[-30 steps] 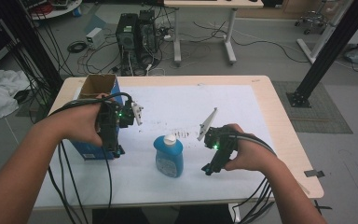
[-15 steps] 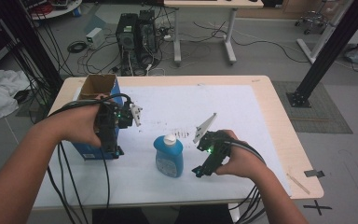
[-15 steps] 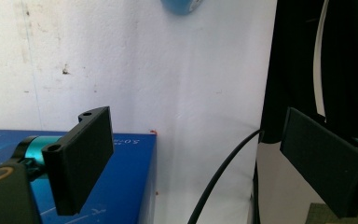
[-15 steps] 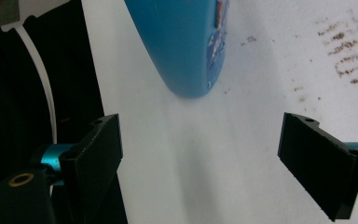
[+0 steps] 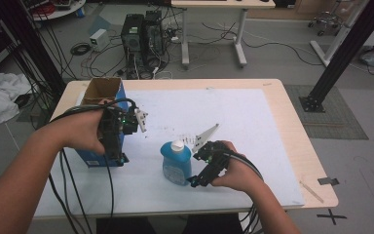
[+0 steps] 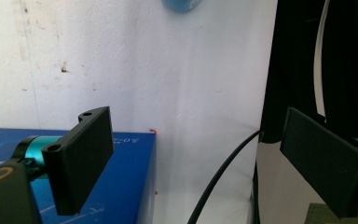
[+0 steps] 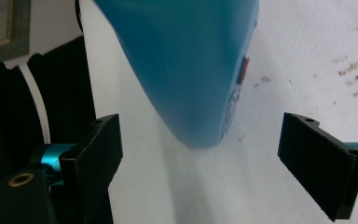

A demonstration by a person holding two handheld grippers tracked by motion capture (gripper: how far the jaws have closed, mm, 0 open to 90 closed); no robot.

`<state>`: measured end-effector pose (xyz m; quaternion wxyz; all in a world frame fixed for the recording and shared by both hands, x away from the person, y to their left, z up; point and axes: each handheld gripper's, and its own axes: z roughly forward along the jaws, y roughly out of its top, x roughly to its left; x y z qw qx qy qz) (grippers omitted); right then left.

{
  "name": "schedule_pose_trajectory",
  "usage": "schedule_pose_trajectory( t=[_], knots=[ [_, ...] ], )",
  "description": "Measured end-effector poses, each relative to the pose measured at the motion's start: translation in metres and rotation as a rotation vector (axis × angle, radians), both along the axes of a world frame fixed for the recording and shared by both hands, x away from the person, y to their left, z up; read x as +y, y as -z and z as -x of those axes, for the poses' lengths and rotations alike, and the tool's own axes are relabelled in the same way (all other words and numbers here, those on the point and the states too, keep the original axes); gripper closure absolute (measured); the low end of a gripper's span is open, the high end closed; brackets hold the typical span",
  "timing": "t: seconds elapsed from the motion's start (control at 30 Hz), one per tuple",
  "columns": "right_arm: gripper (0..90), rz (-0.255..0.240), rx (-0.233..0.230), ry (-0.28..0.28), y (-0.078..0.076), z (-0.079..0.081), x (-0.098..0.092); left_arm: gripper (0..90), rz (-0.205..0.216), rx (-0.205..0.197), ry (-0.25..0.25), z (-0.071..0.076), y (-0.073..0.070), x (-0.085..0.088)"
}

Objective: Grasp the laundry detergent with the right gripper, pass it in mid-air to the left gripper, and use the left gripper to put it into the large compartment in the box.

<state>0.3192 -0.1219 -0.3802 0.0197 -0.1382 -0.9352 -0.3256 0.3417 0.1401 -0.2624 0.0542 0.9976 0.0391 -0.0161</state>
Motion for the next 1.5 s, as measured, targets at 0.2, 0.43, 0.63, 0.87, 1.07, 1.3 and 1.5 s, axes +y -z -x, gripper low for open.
schedule_pose_trajectory(
  t=[0.2, 0.43, 0.63, 0.87, 1.07, 1.3, 1.5],
  knots=[
    [13.0, -0.063, -0.031, 0.008, 0.005, 0.0, 0.007, 9.7, 0.001, 0.001, -0.004, 0.001, 0.001, 0.0],
    [13.0, -0.116, -0.048, 0.019, 0.013, 0.0, 0.014, 9.7, 0.002, 0.002, -0.01, 0.002, 0.001, 0.003],
    [13.0, -0.163, -0.07, 0.039, 0.019, 0.0, 0.017, 9.7, -0.004, 0.001, -0.014, 0.003, 0.001, 0.004],
    [13.0, -0.195, -0.086, 0.054, 0.025, 0.002, 0.022, 9.7, -0.007, 0.003, -0.017, 0.004, 0.002, 0.004],
    [13.0, -0.227, -0.101, 0.084, 0.029, 0.002, 0.023, 9.7, -0.009, 0.001, -0.018, 0.004, 0.003, 0.006],
    [13.1, -0.267, -0.129, 0.122, 0.032, 0.006, 0.024, 9.7, -0.006, 0.001, -0.02, 0.004, 0.003, 0.006],
    [13.2, -0.296, -0.154, 0.14, 0.034, 0.008, 0.025, 9.7, -0.007, -0.002, -0.017, 0.004, 0.003, 0.005]
  ],
)
